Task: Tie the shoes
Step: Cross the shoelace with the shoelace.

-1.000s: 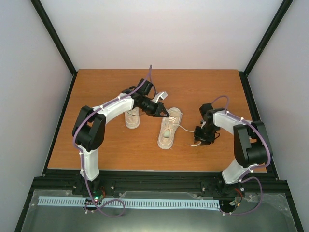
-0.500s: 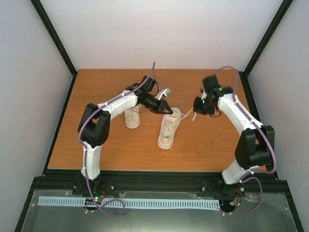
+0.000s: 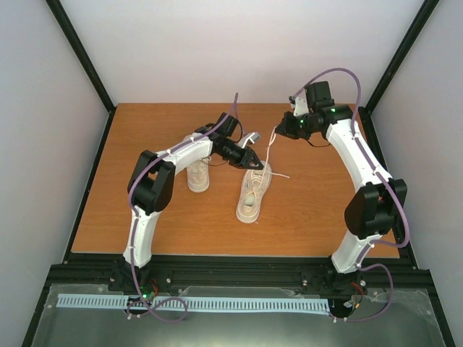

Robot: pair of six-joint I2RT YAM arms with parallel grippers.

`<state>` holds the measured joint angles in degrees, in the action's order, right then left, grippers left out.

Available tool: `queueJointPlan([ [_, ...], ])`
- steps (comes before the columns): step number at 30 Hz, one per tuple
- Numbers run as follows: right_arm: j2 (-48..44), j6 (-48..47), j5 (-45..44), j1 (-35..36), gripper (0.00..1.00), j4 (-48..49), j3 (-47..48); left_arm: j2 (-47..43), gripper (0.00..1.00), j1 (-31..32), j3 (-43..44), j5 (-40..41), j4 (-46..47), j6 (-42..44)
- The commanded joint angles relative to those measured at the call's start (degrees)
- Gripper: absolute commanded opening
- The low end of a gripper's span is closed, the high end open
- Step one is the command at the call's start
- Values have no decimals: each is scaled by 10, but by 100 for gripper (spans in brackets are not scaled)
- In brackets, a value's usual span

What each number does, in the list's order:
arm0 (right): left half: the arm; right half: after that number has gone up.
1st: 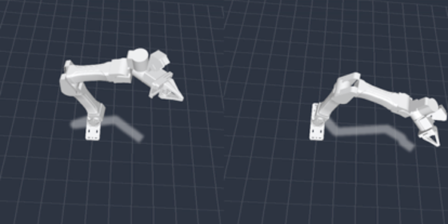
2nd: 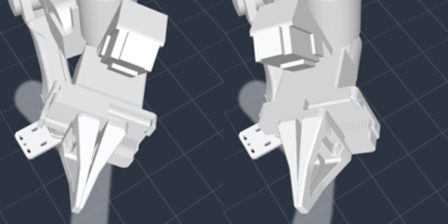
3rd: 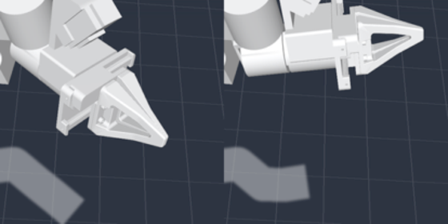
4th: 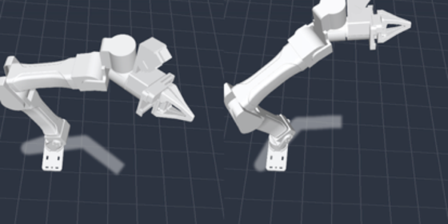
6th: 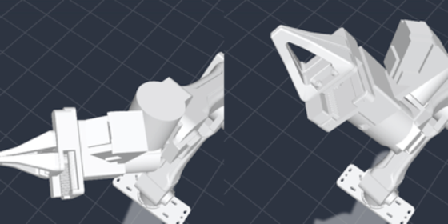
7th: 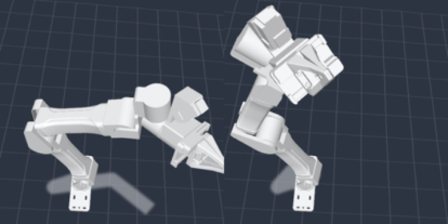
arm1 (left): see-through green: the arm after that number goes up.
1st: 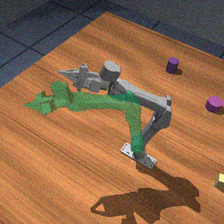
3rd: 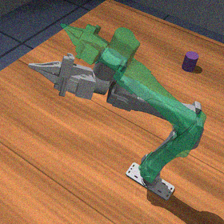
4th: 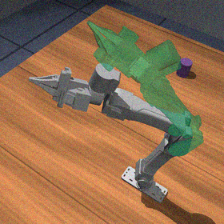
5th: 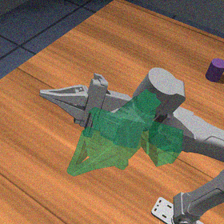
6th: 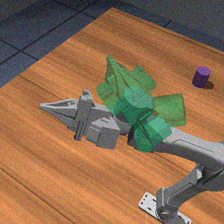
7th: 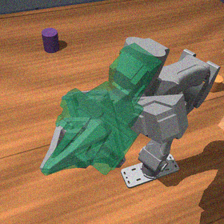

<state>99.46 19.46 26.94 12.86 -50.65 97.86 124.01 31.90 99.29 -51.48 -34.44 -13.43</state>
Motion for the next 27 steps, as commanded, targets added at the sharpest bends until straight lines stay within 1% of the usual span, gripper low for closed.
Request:
queueJointPlan([
  [1, 16, -17, 41, 1, 3, -4, 24, 12, 26, 4, 33, -8, -1, 8],
  [8, 20, -18, 63, 1, 3, 4, 26, 31, 35, 13, 58, -11, -6, 6],
  [12, 19, -15, 68, 1, 3, 10, 25, 46, 37, 22, 78, -7, -17, 11],
  [15, 19, -14, 71, 1, 3, 9, 26, 51, 37, 26, 85, 9, -14, 9],
  [16, 18, -15, 72, 1, 3, 8, 25, 51, 36, 26, 85, 18, -12, 5],
  [18, 17, -17, 72, 1, 3, 7, 24, 49, 29, 27, 86, 36, -6, 0],
  [23, 17, -22, 67, 1, 3, 5, 18, 26, 9, 27, 70, 46, 6, 1],
  [26, 23, -20, 62, 1, 3, 21, 7, -9, 1, 27, 31, 48, 17, 6],
  [27, 29, -18, 60, 1, 3, 28, 7, -22, 1, 26, 18, 46, 20, 7],
])
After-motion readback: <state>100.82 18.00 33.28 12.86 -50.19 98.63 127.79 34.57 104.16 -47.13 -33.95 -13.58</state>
